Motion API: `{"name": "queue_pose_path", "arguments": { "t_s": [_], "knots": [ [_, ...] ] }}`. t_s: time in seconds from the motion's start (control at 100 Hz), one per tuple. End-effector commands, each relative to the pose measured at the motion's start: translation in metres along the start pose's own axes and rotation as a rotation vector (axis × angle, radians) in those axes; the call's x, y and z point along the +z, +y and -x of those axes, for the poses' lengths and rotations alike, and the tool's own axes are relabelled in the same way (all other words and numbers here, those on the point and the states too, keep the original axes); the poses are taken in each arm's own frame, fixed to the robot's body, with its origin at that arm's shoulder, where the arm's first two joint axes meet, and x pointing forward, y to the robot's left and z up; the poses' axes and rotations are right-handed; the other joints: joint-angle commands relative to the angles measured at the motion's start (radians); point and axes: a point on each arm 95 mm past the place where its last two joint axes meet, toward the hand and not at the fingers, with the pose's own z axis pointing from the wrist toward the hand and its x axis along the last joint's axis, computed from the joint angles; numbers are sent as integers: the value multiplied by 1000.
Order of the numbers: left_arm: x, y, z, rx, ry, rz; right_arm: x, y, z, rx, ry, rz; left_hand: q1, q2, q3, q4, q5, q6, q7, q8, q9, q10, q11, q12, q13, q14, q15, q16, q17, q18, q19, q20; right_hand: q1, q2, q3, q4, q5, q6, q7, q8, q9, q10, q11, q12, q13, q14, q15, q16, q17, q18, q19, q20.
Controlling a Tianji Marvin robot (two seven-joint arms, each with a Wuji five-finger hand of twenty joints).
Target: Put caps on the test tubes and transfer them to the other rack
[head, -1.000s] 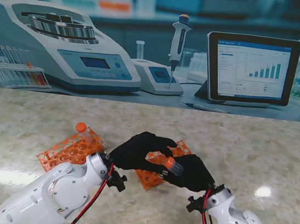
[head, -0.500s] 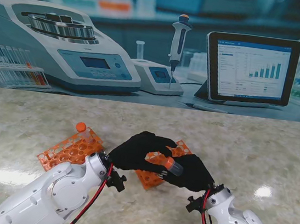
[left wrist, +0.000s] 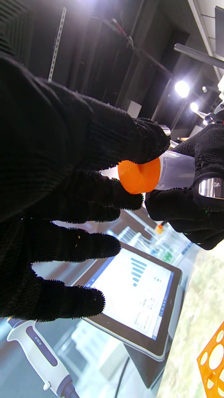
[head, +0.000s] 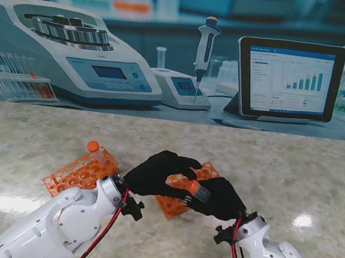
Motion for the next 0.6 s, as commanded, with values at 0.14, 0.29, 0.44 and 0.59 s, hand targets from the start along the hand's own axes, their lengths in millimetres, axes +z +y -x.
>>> {"name": "queue_pose_path", "arguments": {
  "t_s": [0.14,0.29,0.44,0.59],
  "knots": [
    [0,-3,-2,4,-1,-11,0,-3,-1,8,-5,-6,212,152,125,57,64,-224,197,103,12,-42,5,-1,28,-40,11,10,-1,4,35,-21,48,23,-4,-20,9,-34,53,19,40,-4,-2,15,38,-87,208,71,80,-81,276,36],
    [1,-2,-2,-4,0,-12,0,-4,-1,8,-5,-8,214,153,123,58,63,-223,194,108,13,-40,5,0,28,-40,12,10,-2,4,35,-22,47,23,-5,-20,9,-34,53,19,40,-4,-2,15,38,-87,208,71,80,-81,276,36],
    [2,0,-3,-11,5,-1,0,-4,-1,7,-6,-8,215,155,121,58,64,-225,191,109,13,-40,4,0,27,-38,12,11,-3,5,35,-22,47,23,-5,-20,9,-35,53,19,40,-4,-2,15,38,-87,208,71,80,-81,276,36],
    [2,3,-3,-11,7,17,0,-4,-1,7,-6,-8,218,153,121,59,66,-226,189,108,12,-40,3,0,26,-40,11,10,-4,5,33,-23,48,23,-5,-20,9,-35,53,19,40,-4,-2,15,38,-87,208,71,80,-81,276,36]
  ]
}}
